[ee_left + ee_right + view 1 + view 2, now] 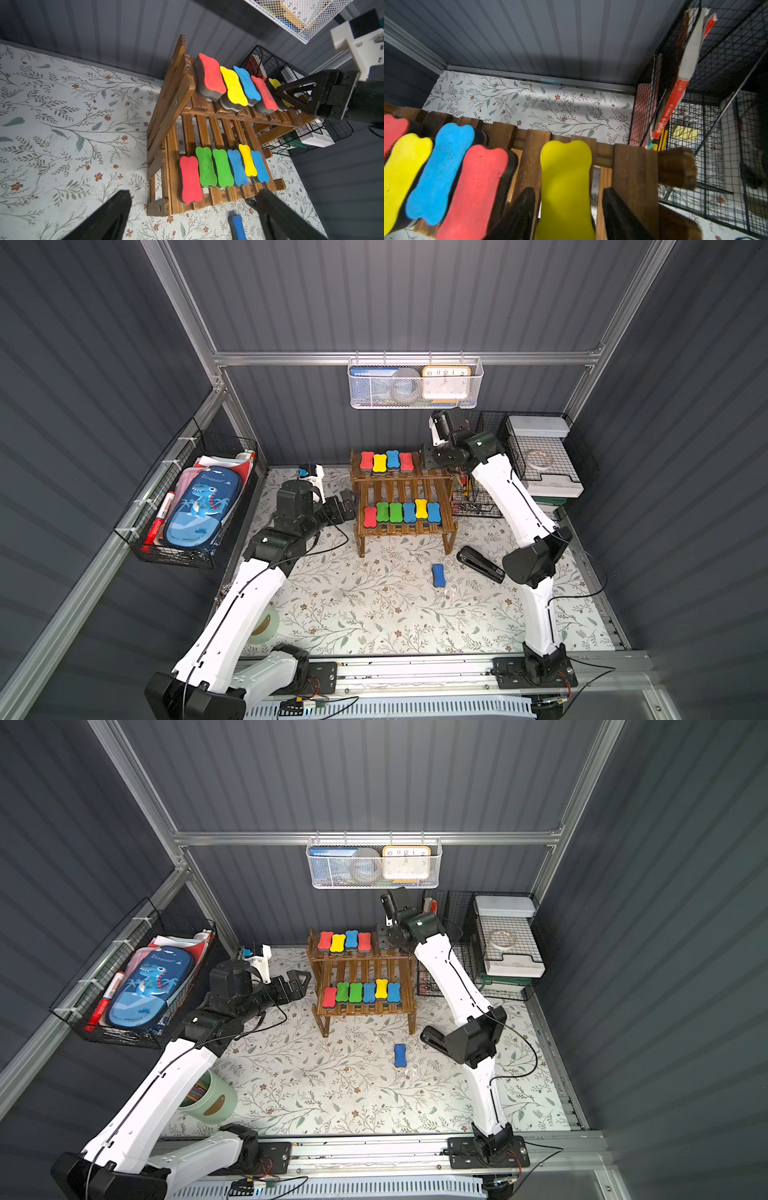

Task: Remove the whiteboard erasers from the shelf
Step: Pick up the whiteboard eraser from the shelf.

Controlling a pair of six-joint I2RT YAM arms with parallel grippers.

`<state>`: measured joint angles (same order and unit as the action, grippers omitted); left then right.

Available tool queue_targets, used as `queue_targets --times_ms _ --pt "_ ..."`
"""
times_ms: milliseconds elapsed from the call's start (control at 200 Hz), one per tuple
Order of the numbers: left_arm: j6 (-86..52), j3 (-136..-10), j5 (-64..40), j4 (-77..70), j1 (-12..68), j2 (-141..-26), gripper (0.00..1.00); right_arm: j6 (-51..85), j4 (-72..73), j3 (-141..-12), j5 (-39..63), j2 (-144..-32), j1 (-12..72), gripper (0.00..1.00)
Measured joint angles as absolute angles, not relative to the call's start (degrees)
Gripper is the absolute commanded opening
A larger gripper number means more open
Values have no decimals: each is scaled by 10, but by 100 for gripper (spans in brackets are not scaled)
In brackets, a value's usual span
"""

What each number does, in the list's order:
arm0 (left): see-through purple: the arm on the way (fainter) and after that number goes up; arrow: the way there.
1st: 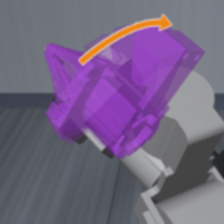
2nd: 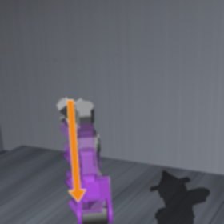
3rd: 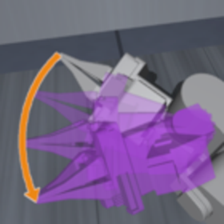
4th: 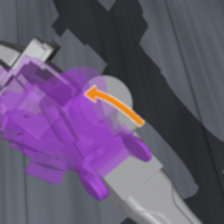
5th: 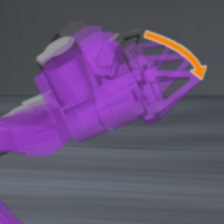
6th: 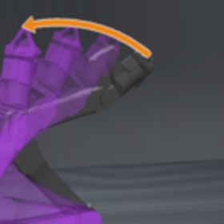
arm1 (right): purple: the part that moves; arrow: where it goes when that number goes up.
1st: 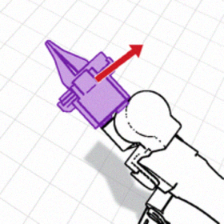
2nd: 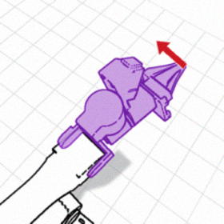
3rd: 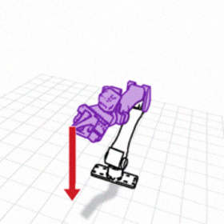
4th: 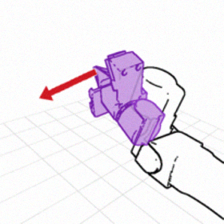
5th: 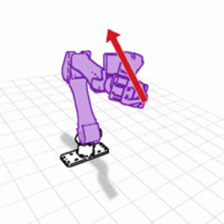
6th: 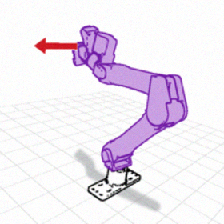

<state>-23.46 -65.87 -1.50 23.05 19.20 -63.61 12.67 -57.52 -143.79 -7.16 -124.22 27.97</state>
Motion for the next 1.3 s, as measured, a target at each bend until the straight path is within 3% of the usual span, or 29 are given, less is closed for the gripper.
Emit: queue_targets --times_ms 430,665,910,1101,1301 --pt "-235 -659 -15 227 192 -636 99 127 -576 -1435 -86 -1243 287 38" --pt "-235 -659 -15 228 192 -636 99 146 -547 -1393 -77 -1209 288 35" --pt "-235 -659 -15 228 192 -632 99 196 -462 -1216 -62 -1046 288 34" --pt "-235 -659 -13 234 192 -625 99 257 -378 -1009 -39 -903 295 34" --pt "-235 -658 -12 237 192 -617 100 319 -334 -797 -45 -775 351 33"
